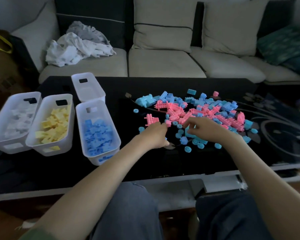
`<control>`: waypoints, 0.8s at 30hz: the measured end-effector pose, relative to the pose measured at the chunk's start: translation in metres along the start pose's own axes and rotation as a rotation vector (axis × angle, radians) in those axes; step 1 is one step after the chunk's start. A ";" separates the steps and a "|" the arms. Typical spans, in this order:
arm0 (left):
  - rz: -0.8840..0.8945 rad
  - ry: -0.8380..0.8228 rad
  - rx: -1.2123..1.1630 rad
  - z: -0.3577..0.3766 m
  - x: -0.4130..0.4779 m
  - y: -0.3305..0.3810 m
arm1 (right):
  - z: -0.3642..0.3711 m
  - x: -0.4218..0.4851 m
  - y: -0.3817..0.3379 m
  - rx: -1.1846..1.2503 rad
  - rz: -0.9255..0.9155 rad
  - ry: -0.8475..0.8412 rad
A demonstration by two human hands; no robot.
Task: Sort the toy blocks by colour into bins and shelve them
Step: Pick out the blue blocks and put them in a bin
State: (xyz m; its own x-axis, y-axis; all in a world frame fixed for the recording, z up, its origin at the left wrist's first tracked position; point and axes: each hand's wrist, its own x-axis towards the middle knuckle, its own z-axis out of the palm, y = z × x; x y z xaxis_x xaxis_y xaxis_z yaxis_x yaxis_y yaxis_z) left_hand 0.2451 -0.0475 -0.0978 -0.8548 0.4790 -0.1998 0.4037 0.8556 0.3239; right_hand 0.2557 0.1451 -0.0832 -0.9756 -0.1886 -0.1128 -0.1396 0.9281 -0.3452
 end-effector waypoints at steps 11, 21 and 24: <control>-0.011 0.120 -0.015 -0.015 0.012 0.011 | 0.024 0.001 -0.010 0.010 -0.084 0.037; -0.412 0.232 0.002 -0.096 -0.069 -0.094 | 0.032 0.017 -0.157 0.349 -0.473 0.202; -0.448 0.141 0.021 -0.090 -0.074 -0.115 | 0.047 0.030 -0.174 0.229 -0.491 0.058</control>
State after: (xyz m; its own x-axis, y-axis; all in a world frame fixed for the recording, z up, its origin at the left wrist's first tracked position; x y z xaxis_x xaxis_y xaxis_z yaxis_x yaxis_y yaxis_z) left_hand 0.2322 -0.1993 -0.0367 -0.9818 0.0308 -0.1874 -0.0105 0.9764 0.2157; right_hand 0.2591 -0.0367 -0.0699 -0.8137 -0.5583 0.1621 -0.5468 0.6403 -0.5395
